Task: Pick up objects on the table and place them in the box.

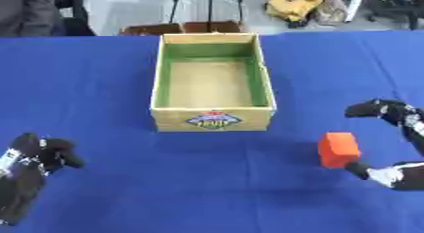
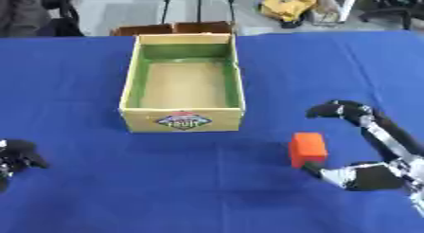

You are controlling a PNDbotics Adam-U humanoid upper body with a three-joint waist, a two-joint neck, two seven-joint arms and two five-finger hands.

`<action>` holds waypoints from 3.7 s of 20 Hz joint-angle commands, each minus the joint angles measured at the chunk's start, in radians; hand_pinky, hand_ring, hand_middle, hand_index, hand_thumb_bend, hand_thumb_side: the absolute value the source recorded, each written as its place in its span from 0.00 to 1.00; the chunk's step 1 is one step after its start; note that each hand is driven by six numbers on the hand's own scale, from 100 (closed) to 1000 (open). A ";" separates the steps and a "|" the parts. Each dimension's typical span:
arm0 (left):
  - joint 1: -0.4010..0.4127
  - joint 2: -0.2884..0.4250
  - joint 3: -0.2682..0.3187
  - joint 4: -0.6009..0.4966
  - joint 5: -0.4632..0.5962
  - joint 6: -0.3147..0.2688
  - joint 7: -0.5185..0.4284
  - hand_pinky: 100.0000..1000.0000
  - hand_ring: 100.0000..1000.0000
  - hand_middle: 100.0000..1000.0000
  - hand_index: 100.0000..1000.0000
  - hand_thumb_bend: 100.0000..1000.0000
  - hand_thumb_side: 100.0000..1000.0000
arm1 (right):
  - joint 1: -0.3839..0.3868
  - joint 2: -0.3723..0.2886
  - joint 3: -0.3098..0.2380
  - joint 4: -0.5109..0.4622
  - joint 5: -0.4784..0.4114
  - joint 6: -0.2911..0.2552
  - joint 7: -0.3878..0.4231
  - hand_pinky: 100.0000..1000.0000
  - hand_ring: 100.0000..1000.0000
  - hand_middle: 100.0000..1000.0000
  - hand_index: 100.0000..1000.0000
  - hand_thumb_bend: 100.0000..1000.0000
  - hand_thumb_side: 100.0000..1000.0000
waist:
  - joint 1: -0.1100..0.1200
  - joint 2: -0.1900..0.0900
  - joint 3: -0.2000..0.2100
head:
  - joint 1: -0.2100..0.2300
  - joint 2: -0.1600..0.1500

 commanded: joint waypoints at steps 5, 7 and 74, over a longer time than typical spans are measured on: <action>-0.010 0.016 0.005 -0.011 0.000 -0.002 -0.003 0.61 0.53 0.44 0.65 0.17 1.00 | -0.030 -0.176 0.001 0.041 0.045 -0.043 0.003 0.84 0.85 0.73 0.83 0.46 0.36 | 0.001 -0.012 0.009 | -0.016 -0.010; -0.010 0.016 0.004 -0.011 0.001 -0.003 -0.004 0.61 0.53 0.44 0.65 0.17 1.00 | -0.035 -0.196 0.006 0.061 0.051 -0.052 -0.002 0.83 0.85 0.74 0.84 0.46 0.37 | 0.002 -0.012 0.012 | -0.019 -0.011; -0.010 0.019 -0.030 -0.010 0.013 -0.003 -0.043 0.61 0.52 0.44 0.65 0.15 1.00 | -0.285 -0.119 0.168 0.568 0.191 -0.228 0.216 0.84 0.84 0.71 0.81 0.47 0.46 | 0.012 -0.044 0.086 | -0.074 0.028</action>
